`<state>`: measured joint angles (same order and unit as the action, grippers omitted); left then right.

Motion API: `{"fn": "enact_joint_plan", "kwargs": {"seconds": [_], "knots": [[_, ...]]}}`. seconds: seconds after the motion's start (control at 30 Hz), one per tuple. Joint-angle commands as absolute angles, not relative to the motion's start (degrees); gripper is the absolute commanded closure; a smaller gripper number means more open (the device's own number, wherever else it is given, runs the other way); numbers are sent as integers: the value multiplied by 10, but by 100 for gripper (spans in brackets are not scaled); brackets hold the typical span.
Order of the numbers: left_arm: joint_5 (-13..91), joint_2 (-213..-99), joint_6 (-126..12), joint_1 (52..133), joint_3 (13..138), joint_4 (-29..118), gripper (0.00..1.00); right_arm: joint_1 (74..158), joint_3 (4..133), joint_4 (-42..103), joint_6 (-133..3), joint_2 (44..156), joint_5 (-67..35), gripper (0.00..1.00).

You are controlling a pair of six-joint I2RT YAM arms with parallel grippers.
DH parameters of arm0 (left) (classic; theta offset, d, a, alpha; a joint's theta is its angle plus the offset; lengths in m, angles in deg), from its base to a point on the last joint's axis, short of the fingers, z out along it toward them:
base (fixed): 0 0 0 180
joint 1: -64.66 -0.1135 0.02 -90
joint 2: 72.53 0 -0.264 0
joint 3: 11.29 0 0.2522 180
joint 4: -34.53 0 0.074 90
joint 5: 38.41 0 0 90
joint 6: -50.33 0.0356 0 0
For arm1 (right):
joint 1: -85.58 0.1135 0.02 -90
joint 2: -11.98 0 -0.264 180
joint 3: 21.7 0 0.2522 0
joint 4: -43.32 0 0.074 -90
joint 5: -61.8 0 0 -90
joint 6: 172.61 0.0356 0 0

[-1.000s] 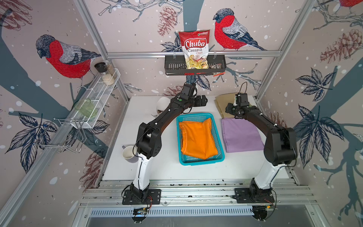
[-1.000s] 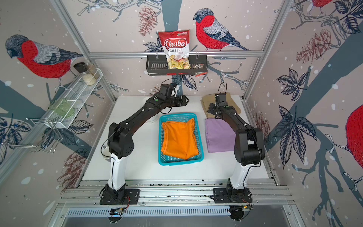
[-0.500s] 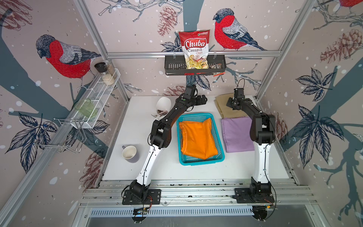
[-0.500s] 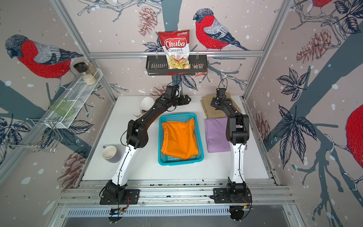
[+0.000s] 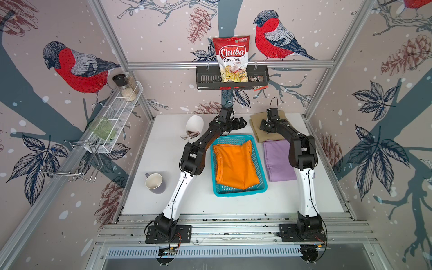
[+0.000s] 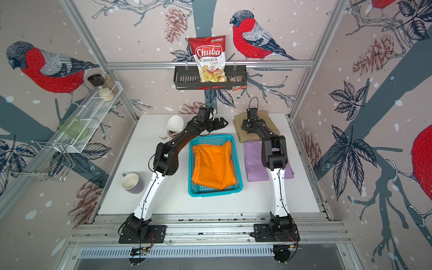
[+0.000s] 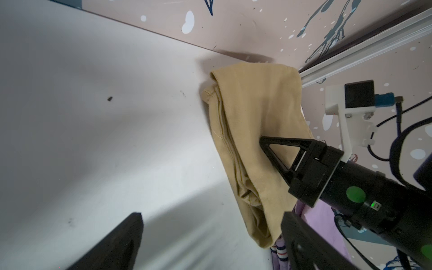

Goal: Put the folded long pants in the basket
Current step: Move the long pant to the center of the board.

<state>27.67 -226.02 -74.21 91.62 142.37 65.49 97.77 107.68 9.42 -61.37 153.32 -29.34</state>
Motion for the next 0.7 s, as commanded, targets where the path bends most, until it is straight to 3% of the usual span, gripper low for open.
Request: {"fn": "enact_joint_plan", "kwargs": {"seconds": [0.0,0.23,0.5,0.67], "knots": [[266,-2246,-747,917,1392,654,4,1001,1054,57,-581,1532,-238,100],[282,-2201,-760,920,1288,635,4,1043,1029,79,-546,1534,-206,100],[298,-2202,-783,914,1290,626,4,1050,1019,95,-536,1496,-187,100],[316,-2226,-799,914,1318,634,4,1025,1009,107,-542,1440,-170,73]]}}
